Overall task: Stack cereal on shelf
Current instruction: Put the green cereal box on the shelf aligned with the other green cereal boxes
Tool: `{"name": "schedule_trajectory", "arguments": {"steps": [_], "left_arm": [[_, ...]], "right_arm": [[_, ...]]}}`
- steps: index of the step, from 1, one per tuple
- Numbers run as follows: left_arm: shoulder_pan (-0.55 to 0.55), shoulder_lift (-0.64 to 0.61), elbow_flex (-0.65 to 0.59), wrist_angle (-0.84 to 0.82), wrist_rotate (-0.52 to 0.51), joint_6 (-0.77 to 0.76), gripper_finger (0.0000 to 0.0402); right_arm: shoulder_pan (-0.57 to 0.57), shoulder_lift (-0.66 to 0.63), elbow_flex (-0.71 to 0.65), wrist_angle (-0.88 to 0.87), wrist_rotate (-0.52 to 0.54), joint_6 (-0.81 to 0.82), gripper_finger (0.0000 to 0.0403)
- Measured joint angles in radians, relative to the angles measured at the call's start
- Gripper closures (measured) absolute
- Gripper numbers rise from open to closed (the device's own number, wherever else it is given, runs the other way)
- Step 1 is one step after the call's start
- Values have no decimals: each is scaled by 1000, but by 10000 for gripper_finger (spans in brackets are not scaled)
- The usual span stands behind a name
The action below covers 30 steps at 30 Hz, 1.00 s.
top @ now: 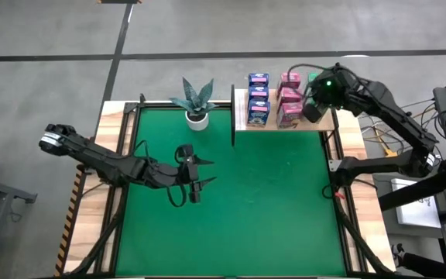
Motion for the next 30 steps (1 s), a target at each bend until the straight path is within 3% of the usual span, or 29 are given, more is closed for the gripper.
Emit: {"name": "schedule_trajectory", "arguments": {"steps": [4, 9, 22, 30], "left_arm": [[0, -1, 52, -6, 0, 78, 198], [0, -1, 108, -30, -1, 147, 198], [0, -2, 109, -38, -2, 154, 198], [4, -2, 112, -29, -4, 257, 198]], "right_arm": [[-99, 34, 44, -79, -94, 86, 394], [-190, 83, 39, -88, -120, 142, 394], [-192, 43, 41, -82, -121, 163, 394], [-172, 4, 41, -76, -145, 189, 394]]}}
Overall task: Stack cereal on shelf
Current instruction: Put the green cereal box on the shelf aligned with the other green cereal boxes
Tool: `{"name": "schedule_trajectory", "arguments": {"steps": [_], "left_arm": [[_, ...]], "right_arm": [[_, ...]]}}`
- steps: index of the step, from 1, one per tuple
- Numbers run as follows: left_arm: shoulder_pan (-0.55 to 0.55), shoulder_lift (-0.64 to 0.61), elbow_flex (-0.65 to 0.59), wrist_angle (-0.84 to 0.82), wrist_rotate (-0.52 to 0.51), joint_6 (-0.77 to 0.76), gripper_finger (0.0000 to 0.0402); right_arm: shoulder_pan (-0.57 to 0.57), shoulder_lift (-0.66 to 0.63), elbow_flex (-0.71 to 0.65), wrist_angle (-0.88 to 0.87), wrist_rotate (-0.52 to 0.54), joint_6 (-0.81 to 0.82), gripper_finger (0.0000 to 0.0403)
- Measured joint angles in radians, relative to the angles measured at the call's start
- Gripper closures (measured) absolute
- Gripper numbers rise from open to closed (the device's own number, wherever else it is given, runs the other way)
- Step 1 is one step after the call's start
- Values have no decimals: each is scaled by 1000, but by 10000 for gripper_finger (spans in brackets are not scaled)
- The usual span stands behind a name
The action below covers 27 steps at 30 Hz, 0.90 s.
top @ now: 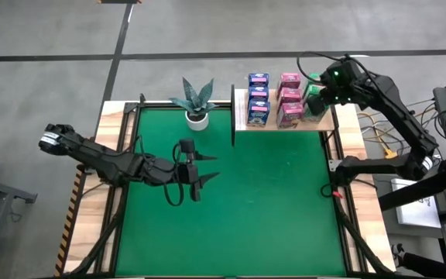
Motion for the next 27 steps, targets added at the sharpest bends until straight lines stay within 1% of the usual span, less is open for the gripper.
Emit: {"name": "schedule_trajectory", "arguments": {"steps": [4, 11, 13, 17, 27], "left_arm": [[17, 0, -13, -3, -1, 10, 198], [47, -6, -39, -4, -1, 8, 198], [51, -6, -39, -5, -1, 6, 198], [54, -6, -40, -8, -1, 5, 198], [54, -6, -40, -12, 0, 2, 198]], "right_arm": [[35, -4, -1, 4, -55, 37, 394], [89, -4, -13, 25, -46, 79, 394], [91, -4, -13, 36, -41, 88, 394], [90, -4, -15, 41, 8, 103, 394], [107, -5, -55, 25, 7, 120, 394]]}}
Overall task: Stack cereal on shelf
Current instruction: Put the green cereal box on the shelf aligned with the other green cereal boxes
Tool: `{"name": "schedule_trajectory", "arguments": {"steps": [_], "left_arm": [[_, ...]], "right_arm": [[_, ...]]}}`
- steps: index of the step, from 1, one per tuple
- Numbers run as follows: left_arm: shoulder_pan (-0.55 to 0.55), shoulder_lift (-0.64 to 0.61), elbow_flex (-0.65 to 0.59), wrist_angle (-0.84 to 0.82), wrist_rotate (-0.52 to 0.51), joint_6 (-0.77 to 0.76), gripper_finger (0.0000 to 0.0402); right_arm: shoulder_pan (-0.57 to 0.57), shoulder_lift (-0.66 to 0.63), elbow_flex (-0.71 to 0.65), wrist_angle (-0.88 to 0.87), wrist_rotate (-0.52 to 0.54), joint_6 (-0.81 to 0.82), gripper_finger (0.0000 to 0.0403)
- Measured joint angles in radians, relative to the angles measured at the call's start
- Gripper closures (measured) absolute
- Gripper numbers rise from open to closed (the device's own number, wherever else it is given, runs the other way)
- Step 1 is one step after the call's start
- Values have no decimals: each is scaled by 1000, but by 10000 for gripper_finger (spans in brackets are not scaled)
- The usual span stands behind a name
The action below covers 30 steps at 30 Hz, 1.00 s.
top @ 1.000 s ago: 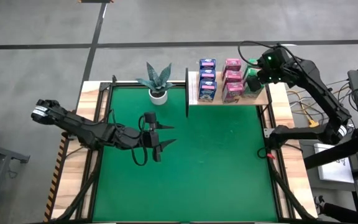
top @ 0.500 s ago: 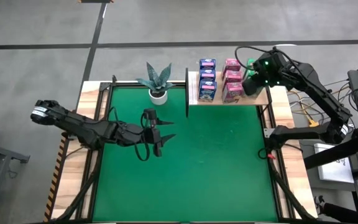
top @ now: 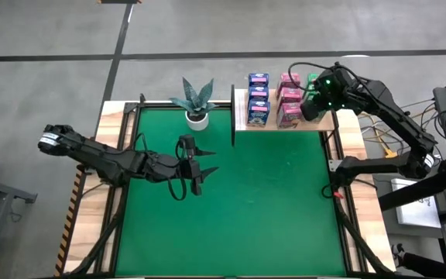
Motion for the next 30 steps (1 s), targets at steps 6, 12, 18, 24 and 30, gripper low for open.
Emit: {"name": "schedule_trajectory", "arguments": {"steps": [6, 12, 18, 24, 30], "left_arm": [[0, 0, 0, -1, 0, -1, 198], [0, 0, 0, -1, 1, -2, 198], [0, 0, 0, 0, 1, -4, 198], [0, 0, 0, 10, 1, -4, 198], [0, 0, 0, 11, 2, -4, 198]], "right_arm": [[0, -4, -19, -18, -1, 9, 394], [0, -6, -14, -50, -9, -17, 394], [0, -21, -14, -58, -57, -34, 394], [0, -33, -11, -53, -54, -48, 394], [-1, -27, -11, -39, -53, -57, 394]]}}
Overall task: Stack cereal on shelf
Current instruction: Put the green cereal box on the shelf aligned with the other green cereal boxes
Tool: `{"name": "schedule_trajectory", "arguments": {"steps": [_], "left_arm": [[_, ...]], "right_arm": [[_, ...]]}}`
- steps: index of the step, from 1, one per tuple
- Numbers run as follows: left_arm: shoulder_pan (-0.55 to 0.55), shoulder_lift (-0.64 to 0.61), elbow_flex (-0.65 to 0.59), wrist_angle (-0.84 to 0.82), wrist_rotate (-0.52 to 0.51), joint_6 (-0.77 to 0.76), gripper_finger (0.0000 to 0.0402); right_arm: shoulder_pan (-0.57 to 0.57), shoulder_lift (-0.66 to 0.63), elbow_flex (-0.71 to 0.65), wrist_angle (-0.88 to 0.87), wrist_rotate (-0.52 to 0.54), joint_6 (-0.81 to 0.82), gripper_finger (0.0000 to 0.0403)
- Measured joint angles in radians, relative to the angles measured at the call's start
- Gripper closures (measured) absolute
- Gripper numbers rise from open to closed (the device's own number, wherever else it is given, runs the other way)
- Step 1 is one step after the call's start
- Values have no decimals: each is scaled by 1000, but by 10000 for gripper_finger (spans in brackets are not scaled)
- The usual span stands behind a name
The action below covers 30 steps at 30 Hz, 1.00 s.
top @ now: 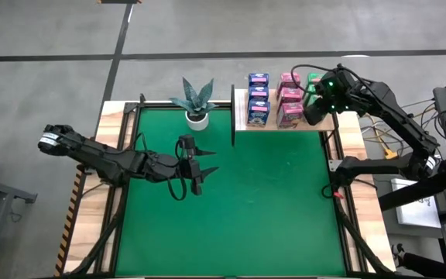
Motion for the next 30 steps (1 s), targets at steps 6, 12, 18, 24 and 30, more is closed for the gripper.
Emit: {"name": "schedule_trajectory", "arguments": {"steps": [6, 12, 18, 24, 30], "left_arm": [[0, 0, 0, 0, 0, 0, 198], [0, 0, 0, 0, 0, 0, 198], [0, 0, 0, 3, 1, 0, 198], [0, 0, 0, 5, 1, 0, 198], [0, 0, 0, 4, 1, 0, 198]], "right_arm": [[0, -2, 0, 3, 1, 2, 394], [0, -2, 37, 7, 20, 7, 394], [0, 1, 54, -3, 106, 49, 394], [0, 20, 50, -31, 106, 75, 394], [0, 27, 35, -31, 116, 82, 394]]}}
